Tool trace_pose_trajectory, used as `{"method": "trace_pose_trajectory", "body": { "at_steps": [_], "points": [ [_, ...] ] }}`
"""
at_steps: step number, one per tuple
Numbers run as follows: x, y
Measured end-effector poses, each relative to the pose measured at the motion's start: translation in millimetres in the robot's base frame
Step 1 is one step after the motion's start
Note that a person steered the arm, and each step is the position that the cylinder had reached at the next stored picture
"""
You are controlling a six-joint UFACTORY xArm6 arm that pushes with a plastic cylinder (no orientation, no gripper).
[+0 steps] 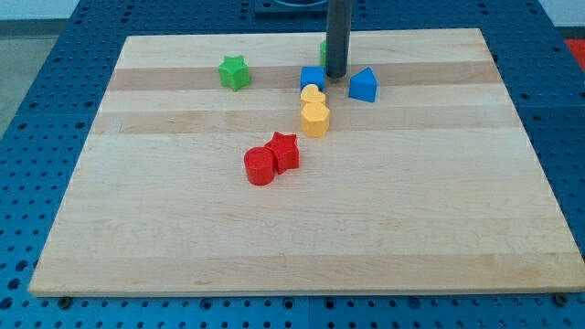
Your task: Slide the green circle closer to the green star
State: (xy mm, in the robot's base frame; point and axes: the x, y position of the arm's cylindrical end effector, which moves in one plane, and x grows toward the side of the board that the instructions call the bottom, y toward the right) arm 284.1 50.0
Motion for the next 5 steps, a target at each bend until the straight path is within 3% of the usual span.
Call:
{"method": "trace_pose_trajectory", "body": {
  "at_steps": [4, 5],
  "points": [
    [-73, 36],
    [-62, 17]
  ]
}}
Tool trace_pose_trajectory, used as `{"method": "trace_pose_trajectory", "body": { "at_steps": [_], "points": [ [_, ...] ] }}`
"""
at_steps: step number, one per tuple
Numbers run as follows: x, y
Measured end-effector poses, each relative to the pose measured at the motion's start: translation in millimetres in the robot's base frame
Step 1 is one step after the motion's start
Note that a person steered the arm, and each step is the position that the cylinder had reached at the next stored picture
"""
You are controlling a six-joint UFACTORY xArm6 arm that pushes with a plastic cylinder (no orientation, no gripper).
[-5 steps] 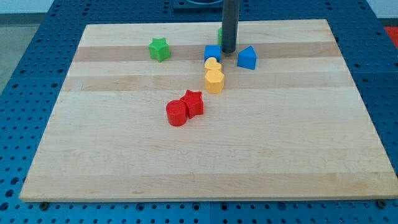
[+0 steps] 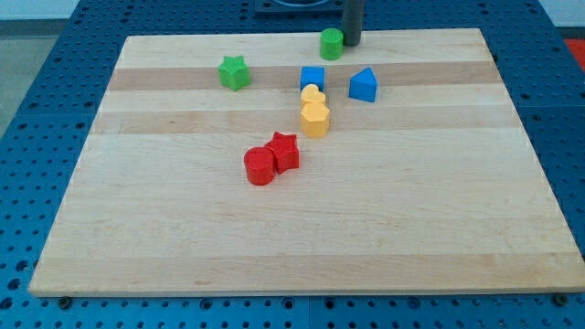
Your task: Slide the green circle closer to the green star
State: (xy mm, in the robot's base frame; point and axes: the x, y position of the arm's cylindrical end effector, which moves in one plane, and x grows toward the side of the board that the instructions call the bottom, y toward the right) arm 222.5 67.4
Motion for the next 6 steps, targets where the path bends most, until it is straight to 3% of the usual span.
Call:
{"method": "trace_pose_trajectory", "body": {
  "at_steps": [2, 6],
  "points": [
    [41, -50],
    [15, -93]
  ]
}}
